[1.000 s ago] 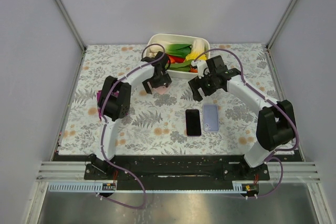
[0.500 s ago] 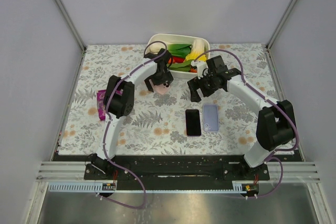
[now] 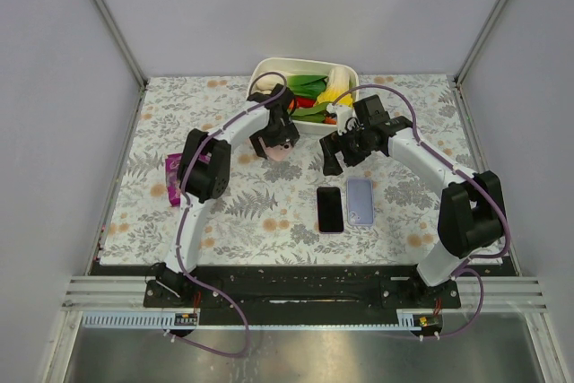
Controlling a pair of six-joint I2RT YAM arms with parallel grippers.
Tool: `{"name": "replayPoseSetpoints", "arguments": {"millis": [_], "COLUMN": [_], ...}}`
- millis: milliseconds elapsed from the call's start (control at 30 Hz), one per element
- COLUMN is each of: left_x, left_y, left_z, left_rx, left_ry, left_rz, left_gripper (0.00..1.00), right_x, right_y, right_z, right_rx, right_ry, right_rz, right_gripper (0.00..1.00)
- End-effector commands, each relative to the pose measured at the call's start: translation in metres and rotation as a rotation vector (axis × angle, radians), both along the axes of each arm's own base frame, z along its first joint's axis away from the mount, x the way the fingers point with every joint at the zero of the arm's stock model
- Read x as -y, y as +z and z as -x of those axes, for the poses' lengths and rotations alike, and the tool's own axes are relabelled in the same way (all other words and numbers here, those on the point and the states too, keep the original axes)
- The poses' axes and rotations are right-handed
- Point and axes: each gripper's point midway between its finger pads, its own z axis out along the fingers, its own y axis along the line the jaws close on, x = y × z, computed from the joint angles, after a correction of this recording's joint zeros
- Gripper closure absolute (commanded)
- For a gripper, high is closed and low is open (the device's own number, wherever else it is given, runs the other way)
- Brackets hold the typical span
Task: Take the phone out of the phone case
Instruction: Pick up the phone at the center of the board.
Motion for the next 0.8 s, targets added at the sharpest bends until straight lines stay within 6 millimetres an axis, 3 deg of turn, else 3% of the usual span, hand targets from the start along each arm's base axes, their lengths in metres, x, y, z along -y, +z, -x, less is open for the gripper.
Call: {"name": "replayPoseSetpoints", "arguments": {"millis": [0,100,300,467,767], "left_x": [0.038,0.032,0.021,0.007,-0.051], "left_y": [0.02,0.016,-0.019,-0.018,-0.009], "left_z": [-0.008,-0.002,0.01,0.006,0.009], "left_rx": [0.098,0.059,-0.055,-0.044,-0.033], "left_ry": [-0.046,-0.008,0.017,0.037,0.106], "left_rz": [0.136,0.1,0.02,-0.013,-0.123], "left_gripper": [0.01,0.01,0.01,0.01,0.01], "right_x": [-0.004,-0.005,-0.007,-0.011,-0.021], "right_y": [0.005,0.004,0.008,0.011,0.03], "right_z": [-0.001,0.0,0.003,0.008,0.014], "right_rx": [-0.01,-0.023,-0.038,-0.067,-0.088], "right_ry": [0.006,0.008,0.011,0.015,0.028], "right_rz": [-0.038,-0.046,-0.072,-0.105,-0.181], "right_gripper": [0.05,0.05,0.05,0.06,0.06]}}
